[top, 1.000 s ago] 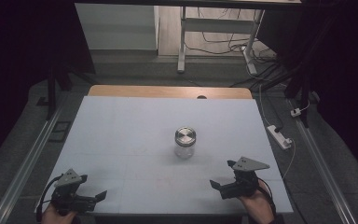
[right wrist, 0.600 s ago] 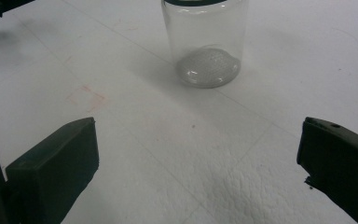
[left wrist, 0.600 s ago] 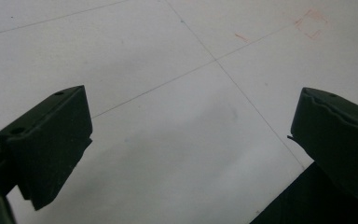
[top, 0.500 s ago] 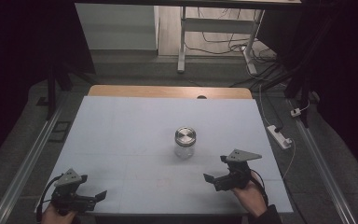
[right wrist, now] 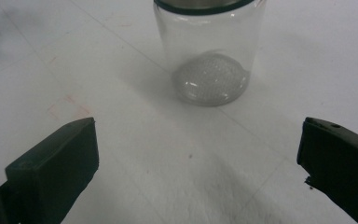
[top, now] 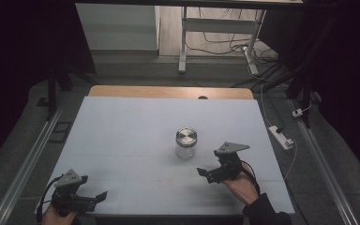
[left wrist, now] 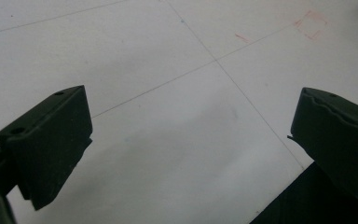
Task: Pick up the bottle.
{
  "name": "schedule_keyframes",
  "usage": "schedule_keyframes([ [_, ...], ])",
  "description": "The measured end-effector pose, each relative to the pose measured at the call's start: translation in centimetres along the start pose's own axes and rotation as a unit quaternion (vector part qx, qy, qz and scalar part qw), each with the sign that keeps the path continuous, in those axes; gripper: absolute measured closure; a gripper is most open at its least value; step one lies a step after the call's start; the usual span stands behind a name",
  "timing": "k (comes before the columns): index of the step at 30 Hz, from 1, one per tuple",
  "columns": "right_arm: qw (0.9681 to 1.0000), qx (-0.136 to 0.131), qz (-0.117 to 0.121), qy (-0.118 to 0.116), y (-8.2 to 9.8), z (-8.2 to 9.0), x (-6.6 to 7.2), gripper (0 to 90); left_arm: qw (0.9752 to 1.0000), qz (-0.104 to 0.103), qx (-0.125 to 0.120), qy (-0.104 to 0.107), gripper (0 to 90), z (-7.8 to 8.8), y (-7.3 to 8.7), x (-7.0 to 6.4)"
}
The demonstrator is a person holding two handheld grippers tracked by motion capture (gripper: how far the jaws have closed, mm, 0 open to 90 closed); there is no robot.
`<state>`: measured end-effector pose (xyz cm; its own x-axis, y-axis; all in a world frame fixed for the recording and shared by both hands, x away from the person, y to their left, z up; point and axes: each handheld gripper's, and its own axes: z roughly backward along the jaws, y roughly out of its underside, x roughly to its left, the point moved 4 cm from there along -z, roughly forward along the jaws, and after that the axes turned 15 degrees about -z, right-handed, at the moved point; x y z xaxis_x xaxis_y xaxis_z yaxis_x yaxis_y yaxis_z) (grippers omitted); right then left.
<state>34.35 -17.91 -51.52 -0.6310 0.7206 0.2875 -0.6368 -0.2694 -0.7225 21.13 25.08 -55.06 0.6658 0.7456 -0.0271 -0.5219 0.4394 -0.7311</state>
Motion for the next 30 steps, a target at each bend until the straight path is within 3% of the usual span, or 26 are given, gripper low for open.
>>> schedule_keyframes([
  [15, 0.9996, 0.025, 0.008, 0.006, -2.6, -4.1, -0.5, 0.0, 1.0000, 0.001, 0.000, 0.002, 0.0, 0.0, 0.0, 0.0],
  [30, 0.9995, 0.026, 0.017, 0.012, -4.0, -6.9, -0.3, 0.0, 1.0000, 0.002, 0.000, 0.005, 0.0, 0.0, 0.0, 0.1],
])
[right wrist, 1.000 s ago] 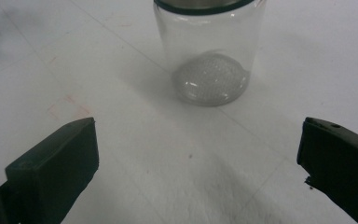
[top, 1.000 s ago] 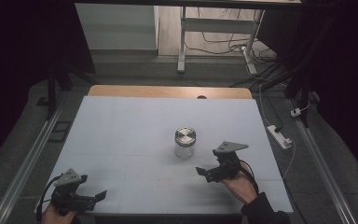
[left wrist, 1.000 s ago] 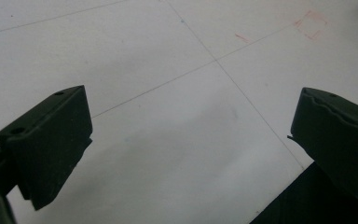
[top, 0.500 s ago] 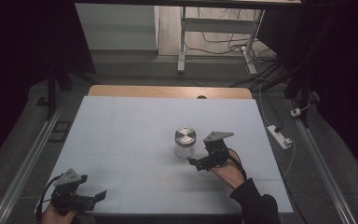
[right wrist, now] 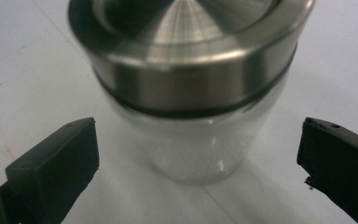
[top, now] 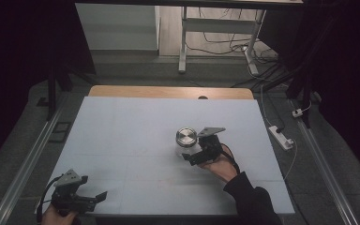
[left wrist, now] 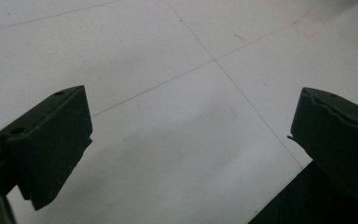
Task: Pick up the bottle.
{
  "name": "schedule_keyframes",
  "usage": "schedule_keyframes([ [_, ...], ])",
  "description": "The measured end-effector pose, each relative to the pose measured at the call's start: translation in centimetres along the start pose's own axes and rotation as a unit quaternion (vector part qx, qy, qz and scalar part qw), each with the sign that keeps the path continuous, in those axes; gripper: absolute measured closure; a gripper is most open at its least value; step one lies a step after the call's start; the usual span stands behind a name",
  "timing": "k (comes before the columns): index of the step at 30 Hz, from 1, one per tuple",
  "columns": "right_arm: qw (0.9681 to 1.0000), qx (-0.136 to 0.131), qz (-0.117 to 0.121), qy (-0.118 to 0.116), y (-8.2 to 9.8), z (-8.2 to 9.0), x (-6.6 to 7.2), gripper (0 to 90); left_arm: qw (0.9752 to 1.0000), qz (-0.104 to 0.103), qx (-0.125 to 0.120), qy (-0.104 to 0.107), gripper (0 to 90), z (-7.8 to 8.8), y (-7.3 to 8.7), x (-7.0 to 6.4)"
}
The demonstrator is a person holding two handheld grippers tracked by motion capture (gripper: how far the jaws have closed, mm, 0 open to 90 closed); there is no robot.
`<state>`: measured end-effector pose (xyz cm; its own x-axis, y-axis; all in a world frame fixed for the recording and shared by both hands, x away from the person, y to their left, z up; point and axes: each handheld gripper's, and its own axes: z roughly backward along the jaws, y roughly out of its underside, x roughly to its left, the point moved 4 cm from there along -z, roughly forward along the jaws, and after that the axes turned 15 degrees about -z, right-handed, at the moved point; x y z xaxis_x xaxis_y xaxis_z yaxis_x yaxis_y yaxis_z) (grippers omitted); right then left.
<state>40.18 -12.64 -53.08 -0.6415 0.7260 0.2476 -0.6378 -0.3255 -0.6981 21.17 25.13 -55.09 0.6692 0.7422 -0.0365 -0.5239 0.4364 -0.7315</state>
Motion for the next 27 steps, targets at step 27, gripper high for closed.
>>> schedule_keyframes([
  [27, 0.9982, -0.037, 0.048, 0.007, -0.9, -1.7, 0.8, 14.9, 1.0000, -0.006, 0.002, 0.002, 0.1, 0.0, 0.0, -0.1],
])
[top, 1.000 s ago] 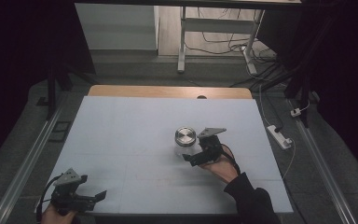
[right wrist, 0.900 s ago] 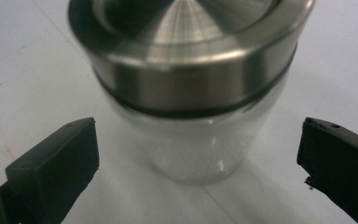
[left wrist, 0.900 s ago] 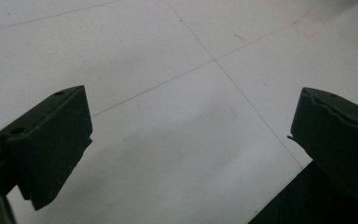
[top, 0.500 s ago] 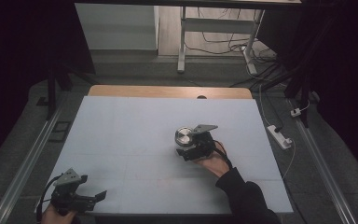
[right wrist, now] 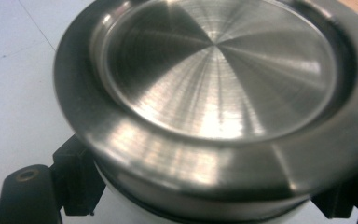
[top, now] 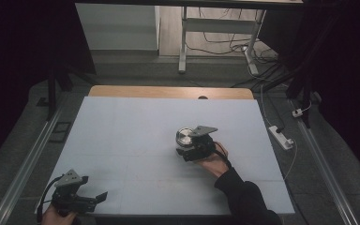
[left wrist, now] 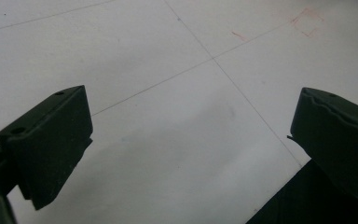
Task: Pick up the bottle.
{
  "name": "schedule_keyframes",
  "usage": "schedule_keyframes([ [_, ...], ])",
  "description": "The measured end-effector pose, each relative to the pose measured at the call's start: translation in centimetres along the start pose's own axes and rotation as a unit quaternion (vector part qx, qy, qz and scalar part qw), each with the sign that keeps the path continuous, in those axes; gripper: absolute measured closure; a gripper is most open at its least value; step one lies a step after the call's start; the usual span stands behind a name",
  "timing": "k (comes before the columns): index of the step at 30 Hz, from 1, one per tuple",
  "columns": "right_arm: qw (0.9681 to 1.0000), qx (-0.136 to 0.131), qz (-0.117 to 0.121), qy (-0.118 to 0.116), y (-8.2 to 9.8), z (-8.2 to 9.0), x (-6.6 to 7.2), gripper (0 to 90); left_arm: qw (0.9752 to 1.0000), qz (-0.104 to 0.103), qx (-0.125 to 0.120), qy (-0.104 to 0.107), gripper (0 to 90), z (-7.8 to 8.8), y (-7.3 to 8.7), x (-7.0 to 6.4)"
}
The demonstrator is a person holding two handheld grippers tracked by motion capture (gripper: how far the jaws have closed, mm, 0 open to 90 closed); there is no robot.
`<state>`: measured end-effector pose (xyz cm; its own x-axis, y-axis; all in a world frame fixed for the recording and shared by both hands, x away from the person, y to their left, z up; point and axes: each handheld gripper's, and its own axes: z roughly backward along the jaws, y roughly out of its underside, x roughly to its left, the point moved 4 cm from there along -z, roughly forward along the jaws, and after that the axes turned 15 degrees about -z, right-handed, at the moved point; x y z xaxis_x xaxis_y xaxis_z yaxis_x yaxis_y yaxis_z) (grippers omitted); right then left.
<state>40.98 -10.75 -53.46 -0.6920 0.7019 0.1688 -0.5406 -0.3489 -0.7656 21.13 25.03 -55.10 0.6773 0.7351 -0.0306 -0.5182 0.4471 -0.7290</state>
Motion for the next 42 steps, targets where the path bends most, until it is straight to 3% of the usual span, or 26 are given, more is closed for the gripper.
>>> schedule_keyframes([
  [18, 0.9993, -0.006, 0.000, -0.036, -0.7, 1.6, 1.1, 15.0, 1.0000, 0.001, -0.003, 0.003, 0.0, 0.1, 0.0, 0.0],
  [31, 0.9972, -0.006, 0.021, -0.071, -0.5, 3.4, 3.5, 14.9, 1.0000, -0.001, 0.001, 0.004, 0.2, 0.0, 0.0, 0.0],
  [42, 0.9961, 0.001, 0.031, -0.083, 0.3, 4.5, 4.8, 14.9, 0.9993, -0.024, 0.030, -0.001, 2.7, -0.6, -0.2, -0.5],
])
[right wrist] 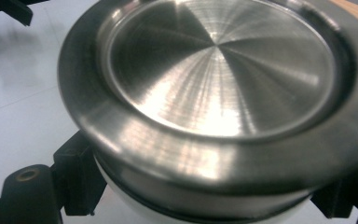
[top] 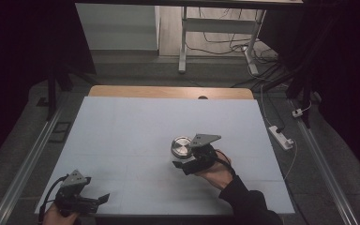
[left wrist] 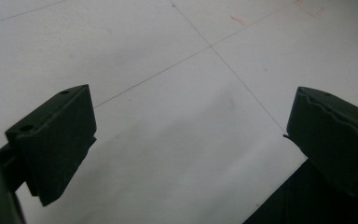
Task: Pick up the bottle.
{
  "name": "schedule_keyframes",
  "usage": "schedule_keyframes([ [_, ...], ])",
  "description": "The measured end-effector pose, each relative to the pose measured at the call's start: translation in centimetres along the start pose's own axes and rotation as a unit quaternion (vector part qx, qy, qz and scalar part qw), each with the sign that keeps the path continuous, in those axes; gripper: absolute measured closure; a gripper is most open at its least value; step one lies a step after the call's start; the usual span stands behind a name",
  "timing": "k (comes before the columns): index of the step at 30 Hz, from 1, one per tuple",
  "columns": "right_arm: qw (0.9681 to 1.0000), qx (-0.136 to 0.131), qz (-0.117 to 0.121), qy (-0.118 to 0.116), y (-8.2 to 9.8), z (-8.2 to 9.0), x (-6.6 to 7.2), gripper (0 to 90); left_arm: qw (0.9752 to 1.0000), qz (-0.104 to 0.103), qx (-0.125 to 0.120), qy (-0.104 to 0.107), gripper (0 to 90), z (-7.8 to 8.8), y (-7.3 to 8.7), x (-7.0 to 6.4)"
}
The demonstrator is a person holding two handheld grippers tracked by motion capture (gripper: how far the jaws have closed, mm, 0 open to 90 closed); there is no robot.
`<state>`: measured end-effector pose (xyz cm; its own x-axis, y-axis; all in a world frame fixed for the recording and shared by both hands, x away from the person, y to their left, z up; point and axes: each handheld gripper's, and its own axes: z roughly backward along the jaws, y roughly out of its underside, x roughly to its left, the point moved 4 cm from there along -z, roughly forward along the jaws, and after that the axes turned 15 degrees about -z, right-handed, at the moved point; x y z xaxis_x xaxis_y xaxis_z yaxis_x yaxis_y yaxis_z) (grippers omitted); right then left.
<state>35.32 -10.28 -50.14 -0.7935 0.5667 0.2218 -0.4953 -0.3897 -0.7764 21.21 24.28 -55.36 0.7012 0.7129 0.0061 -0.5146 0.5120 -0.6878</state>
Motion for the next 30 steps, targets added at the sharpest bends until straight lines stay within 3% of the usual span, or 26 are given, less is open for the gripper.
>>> schedule_keyframes([
  [30, 0.9996, 0.005, 0.008, -0.028, 1.7, 1.9, 3.3, 14.9, 0.9997, 0.020, -0.014, 0.008, 1.7, 0.3, 0.1, 0.3],
])
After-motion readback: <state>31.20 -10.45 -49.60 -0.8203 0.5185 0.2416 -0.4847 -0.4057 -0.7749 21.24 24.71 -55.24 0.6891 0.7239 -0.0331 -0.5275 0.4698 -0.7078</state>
